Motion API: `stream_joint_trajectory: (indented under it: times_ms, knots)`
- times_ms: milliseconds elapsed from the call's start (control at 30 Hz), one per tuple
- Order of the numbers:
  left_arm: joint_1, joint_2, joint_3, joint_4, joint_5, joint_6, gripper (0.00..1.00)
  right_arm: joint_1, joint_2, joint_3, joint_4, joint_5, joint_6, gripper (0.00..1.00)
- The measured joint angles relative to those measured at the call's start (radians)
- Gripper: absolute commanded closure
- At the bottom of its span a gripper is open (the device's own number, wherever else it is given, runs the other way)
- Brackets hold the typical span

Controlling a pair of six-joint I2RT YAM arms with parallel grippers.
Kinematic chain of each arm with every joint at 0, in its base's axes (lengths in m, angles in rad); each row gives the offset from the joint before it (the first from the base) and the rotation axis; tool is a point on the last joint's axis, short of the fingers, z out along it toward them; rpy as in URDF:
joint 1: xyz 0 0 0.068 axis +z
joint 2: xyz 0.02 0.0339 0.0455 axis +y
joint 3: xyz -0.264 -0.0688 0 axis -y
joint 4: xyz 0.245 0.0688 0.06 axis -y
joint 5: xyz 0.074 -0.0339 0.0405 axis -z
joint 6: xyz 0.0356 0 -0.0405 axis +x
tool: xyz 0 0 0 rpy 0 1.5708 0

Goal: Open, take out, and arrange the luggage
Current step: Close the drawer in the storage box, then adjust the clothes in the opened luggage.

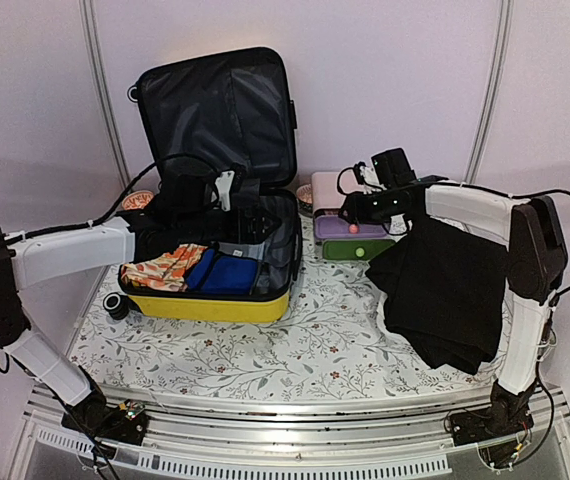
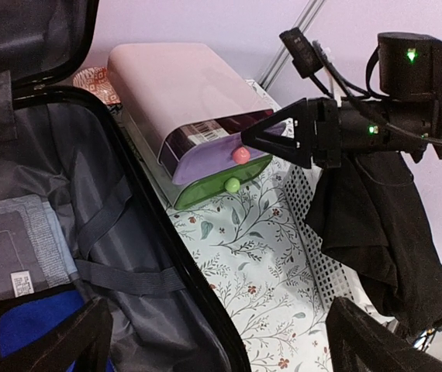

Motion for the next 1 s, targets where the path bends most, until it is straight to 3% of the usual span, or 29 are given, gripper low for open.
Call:
stream_joint_trajectory:
  times_ms: [533,733,1000]
  knots:
    - [0.014,-0.010,0.001,-0.048,-0.040,0.006,0.02,-0.004,0.025,0.084,-0.019,-0.011,-0.065,0.48]
    - [0.115,-0.012,0.078,-0.286,-0.208,-0.009,0.02,0.034,-0.070,0.045,-0.042,-0.040,-0.127,0.46]
    - [0.199,-0.012,0.127,-0.623,-0.459,-0.008,0.11,0.085,-0.211,-0.071,-0.008,-0.143,-0.151,0.45]
